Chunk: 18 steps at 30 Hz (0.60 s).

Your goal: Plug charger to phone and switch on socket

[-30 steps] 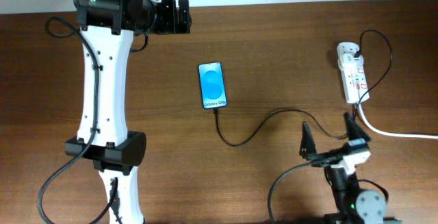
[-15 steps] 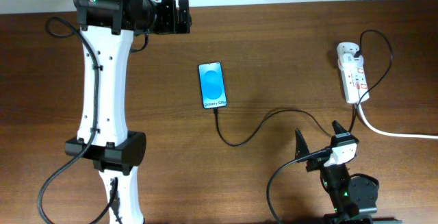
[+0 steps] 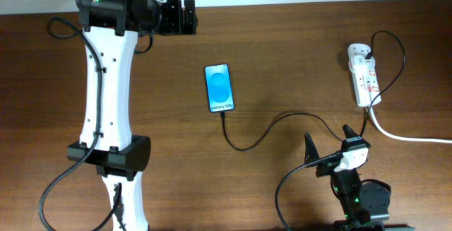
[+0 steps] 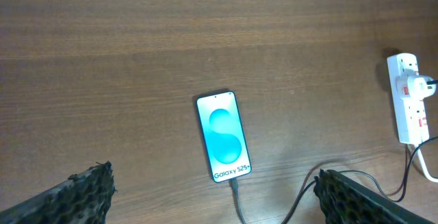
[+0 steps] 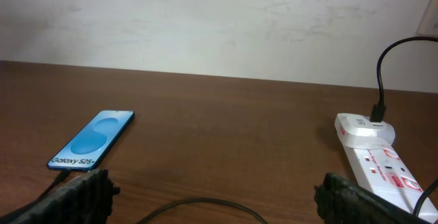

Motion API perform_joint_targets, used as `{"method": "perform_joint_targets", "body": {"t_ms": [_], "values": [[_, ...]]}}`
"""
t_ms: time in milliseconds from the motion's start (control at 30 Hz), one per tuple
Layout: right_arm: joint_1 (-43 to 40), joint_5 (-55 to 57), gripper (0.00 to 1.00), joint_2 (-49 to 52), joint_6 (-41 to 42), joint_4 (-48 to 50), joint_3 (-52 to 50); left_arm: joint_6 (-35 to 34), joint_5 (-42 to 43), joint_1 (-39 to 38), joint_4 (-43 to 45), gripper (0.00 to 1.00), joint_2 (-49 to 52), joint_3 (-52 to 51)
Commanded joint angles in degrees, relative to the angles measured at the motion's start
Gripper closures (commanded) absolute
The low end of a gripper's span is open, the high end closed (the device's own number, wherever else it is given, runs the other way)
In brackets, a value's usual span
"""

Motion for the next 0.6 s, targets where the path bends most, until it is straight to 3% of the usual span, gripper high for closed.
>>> {"method": "perform_joint_targets", "body": {"t_ms": [0, 200, 300, 467, 567], "values": [[-0.4, -0.4, 0.02, -0.5, 0.2, -0.4, -0.3, 0.5, -0.4, 0.0, 0.0, 0.01, 0.8, -0.1], [-0.4, -0.4, 0.02, -0.5, 0.2, -0.4, -0.3, 0.5, -0.4, -1.0, 0.0, 0.01, 0.4, -0.6], [-0.4, -0.4, 0.02, -0.5, 0.2, -0.4, -0.3, 0.5, -0.4, -2.5, 0.1, 0.01, -3.2, -5.9], [-0.4, -0.4, 0.02, -0.5, 0.2, -0.4, -0.3, 0.5, -3.1, -3.0, 0.7, 0.01, -17.4, -27.7], [-0.4, -0.4, 0.02, -0.5, 0.2, -0.4, -0.3, 0.5, -8.4, -3.0, 10.4, 0.01, -29.4, -45.6]]}}
